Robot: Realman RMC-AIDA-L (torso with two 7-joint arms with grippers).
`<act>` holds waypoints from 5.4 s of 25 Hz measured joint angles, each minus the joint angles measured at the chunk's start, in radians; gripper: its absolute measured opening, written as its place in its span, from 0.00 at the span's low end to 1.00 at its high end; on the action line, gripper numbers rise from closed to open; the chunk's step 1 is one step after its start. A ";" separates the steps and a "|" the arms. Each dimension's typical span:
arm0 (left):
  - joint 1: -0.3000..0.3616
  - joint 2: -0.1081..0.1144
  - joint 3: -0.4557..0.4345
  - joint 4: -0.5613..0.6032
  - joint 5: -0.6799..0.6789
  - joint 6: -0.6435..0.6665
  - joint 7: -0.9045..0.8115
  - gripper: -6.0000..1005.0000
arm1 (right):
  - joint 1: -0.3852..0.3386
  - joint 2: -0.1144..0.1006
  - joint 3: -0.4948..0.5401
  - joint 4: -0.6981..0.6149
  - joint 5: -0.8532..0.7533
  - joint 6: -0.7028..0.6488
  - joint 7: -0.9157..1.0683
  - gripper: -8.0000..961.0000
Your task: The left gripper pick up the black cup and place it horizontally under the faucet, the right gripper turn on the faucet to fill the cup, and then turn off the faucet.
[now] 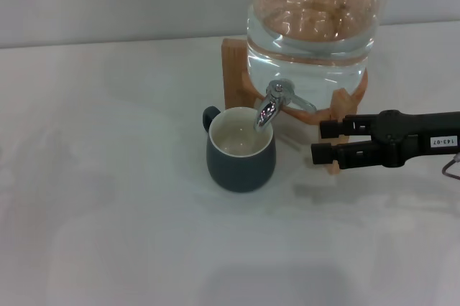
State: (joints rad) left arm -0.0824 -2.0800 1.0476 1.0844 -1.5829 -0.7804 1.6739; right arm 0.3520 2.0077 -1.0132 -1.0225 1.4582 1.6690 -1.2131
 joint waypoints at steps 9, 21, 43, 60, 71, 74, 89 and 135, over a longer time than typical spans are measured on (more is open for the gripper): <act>0.004 -0.002 0.000 0.002 0.004 -0.008 0.010 0.26 | 0.003 0.000 0.000 0.013 0.008 -0.040 -0.006 0.88; 0.007 -0.002 0.002 -0.001 0.005 -0.010 0.010 0.26 | 0.023 -0.001 0.005 0.015 0.005 -0.056 -0.006 0.88; 0.010 -0.002 0.000 -0.038 0.004 -0.003 0.007 0.26 | 0.033 0.003 -0.084 0.013 0.056 -0.019 0.004 0.88; 0.016 -0.002 0.001 -0.038 0.004 -0.010 0.004 0.26 | -0.001 -0.025 -0.025 0.002 0.049 0.043 0.007 0.88; 0.014 -0.002 0.014 -0.038 0.004 -0.010 0.001 0.26 | -0.005 -0.045 -0.007 -0.001 0.061 0.090 0.008 0.88; 0.016 -0.002 0.016 -0.038 0.004 -0.010 0.000 0.26 | -0.010 -0.049 0.021 -0.001 0.064 0.098 0.010 0.88; 0.005 -0.002 0.018 -0.040 0.004 -0.001 -0.003 0.26 | 0.028 -0.006 0.001 -0.001 0.062 0.121 0.013 0.88; 0.015 -0.002 0.026 -0.041 0.004 -0.010 -0.003 0.26 | 0.071 -0.003 -0.063 0.084 0.087 -0.035 -0.051 0.88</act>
State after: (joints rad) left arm -0.0671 -2.0815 1.0735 1.0430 -1.5785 -0.7900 1.6705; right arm 0.4234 2.0051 -1.0762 -0.9390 1.5453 1.6344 -1.2642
